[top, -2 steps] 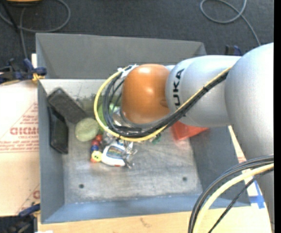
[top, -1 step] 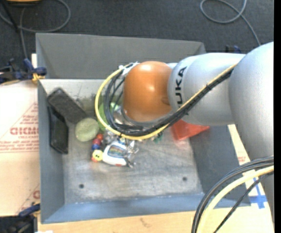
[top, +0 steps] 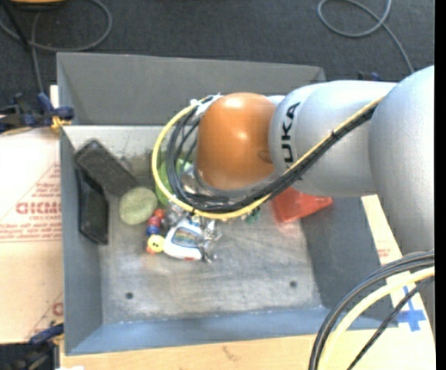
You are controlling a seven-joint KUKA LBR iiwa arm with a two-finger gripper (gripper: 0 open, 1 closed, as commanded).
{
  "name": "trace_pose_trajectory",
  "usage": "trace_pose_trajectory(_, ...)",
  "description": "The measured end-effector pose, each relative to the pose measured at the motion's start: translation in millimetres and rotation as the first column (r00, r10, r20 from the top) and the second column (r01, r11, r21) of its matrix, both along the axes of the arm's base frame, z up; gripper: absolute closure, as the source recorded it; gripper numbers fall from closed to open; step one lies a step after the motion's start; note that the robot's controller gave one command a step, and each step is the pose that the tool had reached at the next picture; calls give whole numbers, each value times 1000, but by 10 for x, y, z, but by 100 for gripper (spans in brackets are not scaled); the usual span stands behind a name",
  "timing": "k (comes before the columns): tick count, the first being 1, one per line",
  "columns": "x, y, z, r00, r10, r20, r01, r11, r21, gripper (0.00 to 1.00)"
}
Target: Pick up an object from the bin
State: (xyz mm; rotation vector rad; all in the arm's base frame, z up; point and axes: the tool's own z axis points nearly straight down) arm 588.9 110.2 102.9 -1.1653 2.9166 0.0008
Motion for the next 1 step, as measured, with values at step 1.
trace_pose_trajectory(1, -9, -3, 87, 1000, -1, -3, 1, 1000, -1, 100)
